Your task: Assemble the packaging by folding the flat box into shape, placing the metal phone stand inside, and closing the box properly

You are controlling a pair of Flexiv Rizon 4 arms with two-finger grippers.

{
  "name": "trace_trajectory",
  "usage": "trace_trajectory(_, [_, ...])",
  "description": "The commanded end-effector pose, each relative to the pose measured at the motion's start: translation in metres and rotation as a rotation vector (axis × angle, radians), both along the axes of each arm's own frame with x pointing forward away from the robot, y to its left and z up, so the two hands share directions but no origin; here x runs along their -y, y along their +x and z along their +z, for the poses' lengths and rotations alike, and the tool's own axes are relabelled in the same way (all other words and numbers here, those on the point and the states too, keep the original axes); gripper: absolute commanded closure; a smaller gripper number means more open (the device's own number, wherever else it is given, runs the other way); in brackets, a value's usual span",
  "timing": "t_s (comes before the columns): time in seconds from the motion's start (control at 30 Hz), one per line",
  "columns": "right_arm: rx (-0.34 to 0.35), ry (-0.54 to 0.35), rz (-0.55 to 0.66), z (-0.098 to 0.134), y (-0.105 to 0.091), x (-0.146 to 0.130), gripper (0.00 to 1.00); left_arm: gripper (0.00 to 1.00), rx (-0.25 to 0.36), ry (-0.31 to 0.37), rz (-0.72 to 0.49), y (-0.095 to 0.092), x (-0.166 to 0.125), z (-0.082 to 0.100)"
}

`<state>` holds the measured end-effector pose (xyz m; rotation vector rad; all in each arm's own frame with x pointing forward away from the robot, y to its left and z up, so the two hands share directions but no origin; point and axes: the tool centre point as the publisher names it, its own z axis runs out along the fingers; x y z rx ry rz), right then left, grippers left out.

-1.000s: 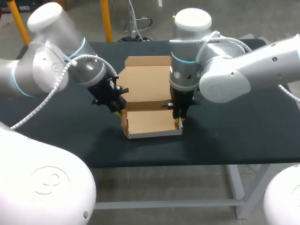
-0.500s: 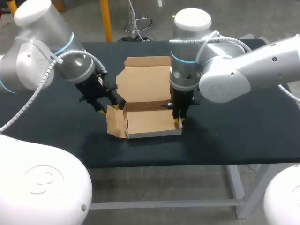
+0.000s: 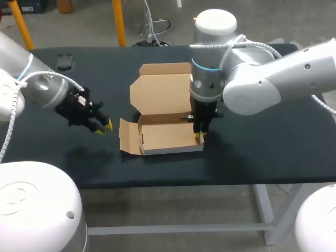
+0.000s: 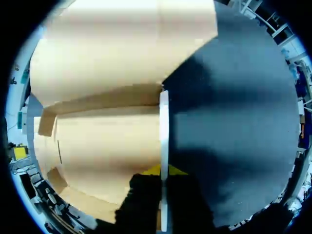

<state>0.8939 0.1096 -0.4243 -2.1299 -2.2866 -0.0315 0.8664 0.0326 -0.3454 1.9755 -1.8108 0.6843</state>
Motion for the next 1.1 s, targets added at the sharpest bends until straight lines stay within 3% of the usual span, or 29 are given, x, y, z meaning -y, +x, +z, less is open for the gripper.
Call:
trace_trajectory(0.03, [-0.006,-0.003,0.001,0.0,0.002,-0.001,1.0,0.72,0.001,-0.092,-0.006,0.004,-0.004,-0.012])
trace_trajectory(0.27, [-0.006,-0.003,0.001,0.0,0.002,-0.001,1.0,0.78,-0.012,-0.144,-0.006,0.006,-0.007,-0.028])
trace_trajectory(0.67, [-0.006,-0.003,0.001,0.0,0.002,-0.001,1.0,0.78,-0.057,-0.218,-0.015,0.011,-0.001,-0.051])
trace_trajectory(1.1, [-0.006,-0.003,0.001,0.0,0.002,-0.001,1.0,0.8,-0.055,-0.314,-0.065,0.012,0.031,-0.057])
